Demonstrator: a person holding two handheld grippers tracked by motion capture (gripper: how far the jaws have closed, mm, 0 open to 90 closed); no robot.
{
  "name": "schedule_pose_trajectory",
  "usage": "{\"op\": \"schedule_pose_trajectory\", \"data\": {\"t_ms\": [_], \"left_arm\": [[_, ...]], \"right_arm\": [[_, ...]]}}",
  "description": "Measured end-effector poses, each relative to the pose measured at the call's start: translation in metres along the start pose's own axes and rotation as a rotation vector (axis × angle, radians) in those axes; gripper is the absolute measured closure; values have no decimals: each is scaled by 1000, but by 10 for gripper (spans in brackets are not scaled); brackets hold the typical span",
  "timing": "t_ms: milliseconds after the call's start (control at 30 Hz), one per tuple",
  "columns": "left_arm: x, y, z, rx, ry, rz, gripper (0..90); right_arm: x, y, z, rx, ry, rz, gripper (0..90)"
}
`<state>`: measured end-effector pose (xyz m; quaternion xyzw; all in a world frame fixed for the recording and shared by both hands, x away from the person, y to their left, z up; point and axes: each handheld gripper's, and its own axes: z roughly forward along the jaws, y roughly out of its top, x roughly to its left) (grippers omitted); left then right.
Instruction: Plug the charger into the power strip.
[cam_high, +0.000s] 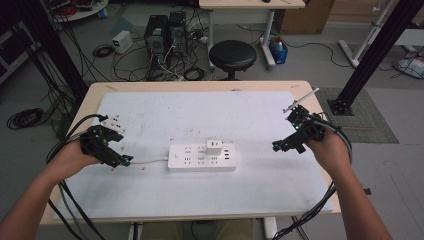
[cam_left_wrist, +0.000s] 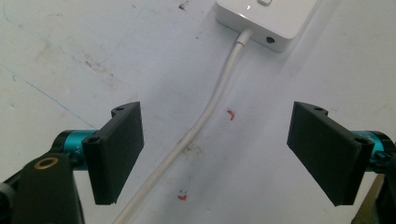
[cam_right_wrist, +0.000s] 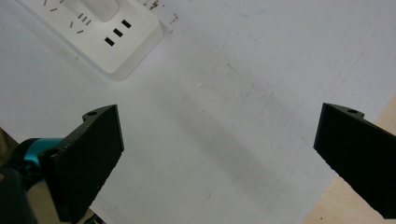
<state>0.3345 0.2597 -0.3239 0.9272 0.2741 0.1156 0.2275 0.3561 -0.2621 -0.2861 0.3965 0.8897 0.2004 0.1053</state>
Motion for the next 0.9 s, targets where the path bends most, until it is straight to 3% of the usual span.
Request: {"op": "schedule_pose_trajectory", "data": {"t_ms": [900], "left_arm": [[-5, -15, 0, 10, 20, -26, 186]], "right_arm": [[2, -24, 15, -25, 5, 22, 8]]}}
